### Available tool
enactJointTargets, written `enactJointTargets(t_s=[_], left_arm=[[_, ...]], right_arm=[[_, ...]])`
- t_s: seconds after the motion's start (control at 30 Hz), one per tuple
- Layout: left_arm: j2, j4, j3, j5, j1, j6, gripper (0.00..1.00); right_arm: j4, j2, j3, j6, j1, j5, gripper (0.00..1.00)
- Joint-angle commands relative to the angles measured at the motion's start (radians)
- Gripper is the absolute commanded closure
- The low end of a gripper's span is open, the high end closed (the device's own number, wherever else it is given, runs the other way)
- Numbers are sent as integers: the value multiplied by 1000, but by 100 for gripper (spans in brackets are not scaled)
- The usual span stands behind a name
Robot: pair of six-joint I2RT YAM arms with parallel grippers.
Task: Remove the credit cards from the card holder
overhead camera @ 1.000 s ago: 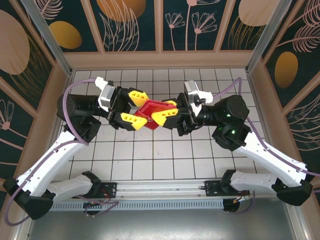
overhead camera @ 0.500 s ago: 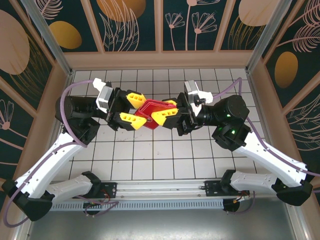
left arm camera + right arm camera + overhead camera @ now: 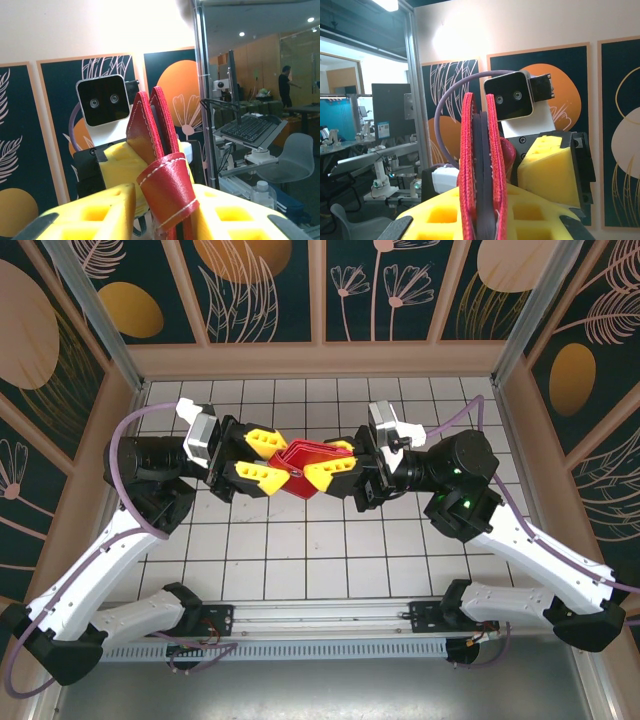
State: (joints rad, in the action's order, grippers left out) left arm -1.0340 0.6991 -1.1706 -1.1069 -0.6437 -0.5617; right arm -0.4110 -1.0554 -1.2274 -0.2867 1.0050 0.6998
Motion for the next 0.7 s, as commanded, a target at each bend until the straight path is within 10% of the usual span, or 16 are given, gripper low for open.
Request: enactJointTargets(t_s=[0.0,0.67], left_arm=[[0,16,-1,3,-3,-15,57],[7,-85,-20,1,-2,52,75]], right_arm=[[-5,22,-3,15,8,13,100],[-3,26,-8,18,7,9,100]])
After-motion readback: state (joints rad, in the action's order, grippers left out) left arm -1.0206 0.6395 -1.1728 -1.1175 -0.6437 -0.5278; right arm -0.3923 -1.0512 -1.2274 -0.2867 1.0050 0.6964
